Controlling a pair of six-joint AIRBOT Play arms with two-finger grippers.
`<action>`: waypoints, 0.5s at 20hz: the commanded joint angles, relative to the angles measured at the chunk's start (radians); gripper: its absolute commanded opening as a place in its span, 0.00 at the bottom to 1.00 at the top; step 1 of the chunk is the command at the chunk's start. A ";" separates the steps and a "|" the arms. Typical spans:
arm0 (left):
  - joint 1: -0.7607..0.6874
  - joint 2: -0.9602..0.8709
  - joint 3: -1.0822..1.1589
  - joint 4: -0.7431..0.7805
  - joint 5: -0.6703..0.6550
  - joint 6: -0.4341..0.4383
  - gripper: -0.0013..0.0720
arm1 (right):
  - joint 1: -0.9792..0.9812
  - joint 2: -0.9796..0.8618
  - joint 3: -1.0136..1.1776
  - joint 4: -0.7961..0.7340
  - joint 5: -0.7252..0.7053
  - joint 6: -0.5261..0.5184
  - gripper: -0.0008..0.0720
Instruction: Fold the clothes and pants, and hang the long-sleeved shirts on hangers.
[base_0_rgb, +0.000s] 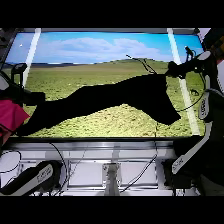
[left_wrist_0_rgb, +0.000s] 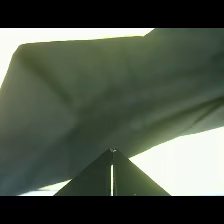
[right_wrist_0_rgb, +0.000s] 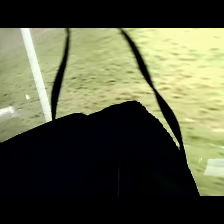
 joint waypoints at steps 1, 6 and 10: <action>0.048 -0.001 -0.093 -0.037 -0.013 0.094 0.02 | -0.087 0.001 0.007 -0.036 0.062 0.027 0.02; 0.129 0.000 -0.218 -0.087 -0.013 0.242 0.02 | -0.145 0.000 0.007 -0.070 0.074 0.026 0.02; 0.330 -0.001 -0.235 -0.185 0.009 0.081 0.02 | -0.189 0.000 0.007 -0.071 0.116 0.017 0.02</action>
